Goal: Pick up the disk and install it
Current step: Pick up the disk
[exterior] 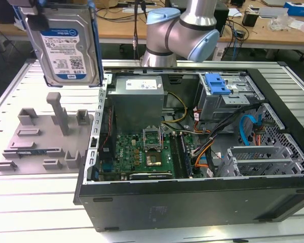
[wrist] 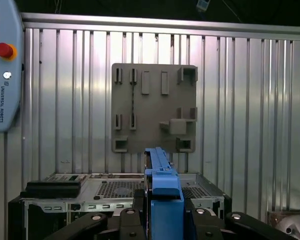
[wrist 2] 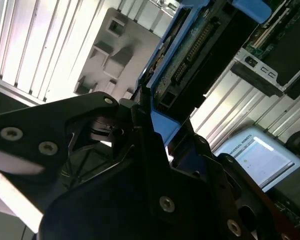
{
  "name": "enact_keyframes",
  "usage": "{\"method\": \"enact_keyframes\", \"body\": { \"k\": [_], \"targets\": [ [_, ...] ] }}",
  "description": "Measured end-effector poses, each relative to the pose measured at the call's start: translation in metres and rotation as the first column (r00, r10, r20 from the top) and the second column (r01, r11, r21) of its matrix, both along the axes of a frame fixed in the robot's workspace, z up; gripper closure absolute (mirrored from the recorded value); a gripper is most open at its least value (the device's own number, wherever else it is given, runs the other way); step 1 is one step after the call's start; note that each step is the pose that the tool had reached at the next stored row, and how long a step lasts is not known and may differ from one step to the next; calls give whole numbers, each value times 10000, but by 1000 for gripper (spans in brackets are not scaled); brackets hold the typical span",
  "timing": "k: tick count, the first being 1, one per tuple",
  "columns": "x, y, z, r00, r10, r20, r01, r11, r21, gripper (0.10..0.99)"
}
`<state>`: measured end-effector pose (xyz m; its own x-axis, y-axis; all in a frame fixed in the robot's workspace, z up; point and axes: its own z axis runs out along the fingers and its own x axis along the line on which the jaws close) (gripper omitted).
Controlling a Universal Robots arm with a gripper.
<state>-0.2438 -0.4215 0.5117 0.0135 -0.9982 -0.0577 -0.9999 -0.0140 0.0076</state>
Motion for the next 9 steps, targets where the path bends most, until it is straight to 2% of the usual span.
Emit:
{"method": "enact_keyframes", "body": {
  "k": [6, 9],
  "targets": [
    [204, -113, 0, 10000, -2, -6, 2, 10000, 1, 718],
    [351, -196, 0, 10000, -1, -11, 1, 10000, 0, 718]
  ]
}}
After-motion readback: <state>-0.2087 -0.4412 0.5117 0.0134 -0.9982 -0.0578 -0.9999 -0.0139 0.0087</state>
